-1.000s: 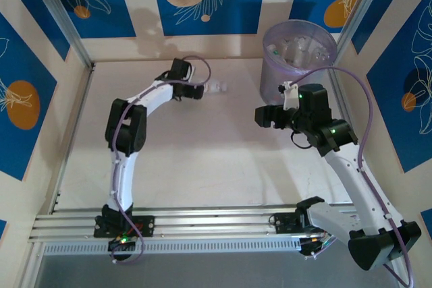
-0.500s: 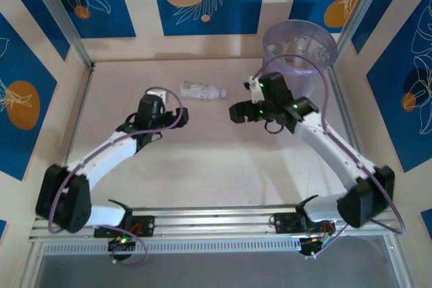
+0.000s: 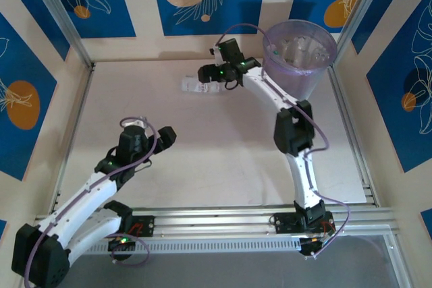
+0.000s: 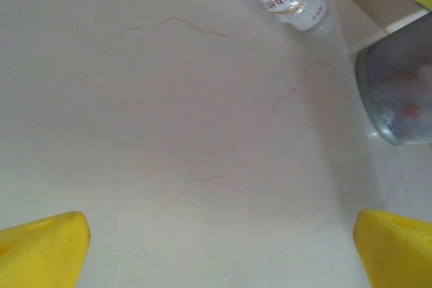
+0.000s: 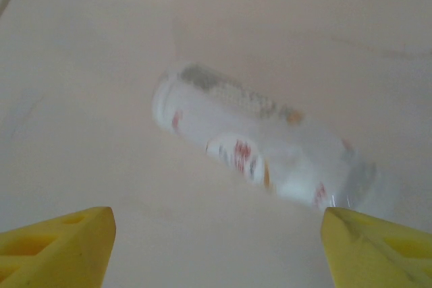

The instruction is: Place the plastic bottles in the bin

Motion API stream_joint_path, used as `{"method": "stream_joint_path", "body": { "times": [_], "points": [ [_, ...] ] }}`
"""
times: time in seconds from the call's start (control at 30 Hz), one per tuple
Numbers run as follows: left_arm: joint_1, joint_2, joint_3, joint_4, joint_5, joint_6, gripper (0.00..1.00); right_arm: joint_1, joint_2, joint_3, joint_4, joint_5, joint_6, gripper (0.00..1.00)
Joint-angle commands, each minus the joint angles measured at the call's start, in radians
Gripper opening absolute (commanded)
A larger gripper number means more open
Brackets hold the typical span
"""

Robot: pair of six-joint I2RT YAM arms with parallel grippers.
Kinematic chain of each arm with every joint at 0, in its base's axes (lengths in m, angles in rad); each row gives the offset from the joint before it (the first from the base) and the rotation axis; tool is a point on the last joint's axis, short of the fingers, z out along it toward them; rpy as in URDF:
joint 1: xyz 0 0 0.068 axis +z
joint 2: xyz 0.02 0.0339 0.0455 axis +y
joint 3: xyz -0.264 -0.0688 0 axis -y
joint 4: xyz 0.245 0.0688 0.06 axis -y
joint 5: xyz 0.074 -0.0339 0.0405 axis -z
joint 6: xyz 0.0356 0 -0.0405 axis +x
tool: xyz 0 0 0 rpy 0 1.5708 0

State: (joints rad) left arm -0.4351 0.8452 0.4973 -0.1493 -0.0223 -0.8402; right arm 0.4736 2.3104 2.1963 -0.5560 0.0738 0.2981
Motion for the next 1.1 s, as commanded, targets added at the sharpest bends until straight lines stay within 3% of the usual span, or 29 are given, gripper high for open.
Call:
{"method": "stream_joint_path", "body": {
  "times": [0.0, 0.13, 0.2, 0.37, 0.53, 0.73, 0.87, 1.07],
  "points": [
    [-0.005, 0.001, 0.007, -0.045, 0.023, -0.034, 1.0, -0.027, 0.187, 0.264, -0.101, -0.014, 0.067, 0.8],
    [-0.005, 0.001, 0.016, -0.027, 0.052, -0.038, 1.0, -0.061, 0.415, 0.583, -0.17, -0.048, 0.116, 0.8],
    [-0.005, -0.001, 0.02, -0.026, 0.056, -0.039, 1.0, -0.081, 0.45, 0.595, -0.155, -0.086, 0.148, 0.79],
    [-0.005, -0.006, 0.031, -0.041, 0.052, -0.027, 1.0, -0.056, 0.378, 0.418, -0.079, -0.098, 0.084, 0.79],
    [-0.005, -0.008, 0.04, -0.056, 0.045, -0.029, 1.0, -0.012, 0.312, 0.3, -0.123, -0.076, 0.038, 0.79],
    [0.0, -0.01, 0.092, -0.139, -0.032, 0.047, 1.0, 0.043, 0.05, -0.1, 0.079, -0.073, 0.029, 0.76],
    [0.026, 0.073, 0.193, -0.189, -0.067, 0.152, 1.0, 0.046, -0.035, -0.16, 0.063, -0.078, 0.027, 0.76],
    [0.08, 0.324, 0.369, -0.099, -0.074, 0.355, 1.0, 0.057, -0.207, -0.309, 0.093, -0.027, 0.036, 0.8]
  ]
}}
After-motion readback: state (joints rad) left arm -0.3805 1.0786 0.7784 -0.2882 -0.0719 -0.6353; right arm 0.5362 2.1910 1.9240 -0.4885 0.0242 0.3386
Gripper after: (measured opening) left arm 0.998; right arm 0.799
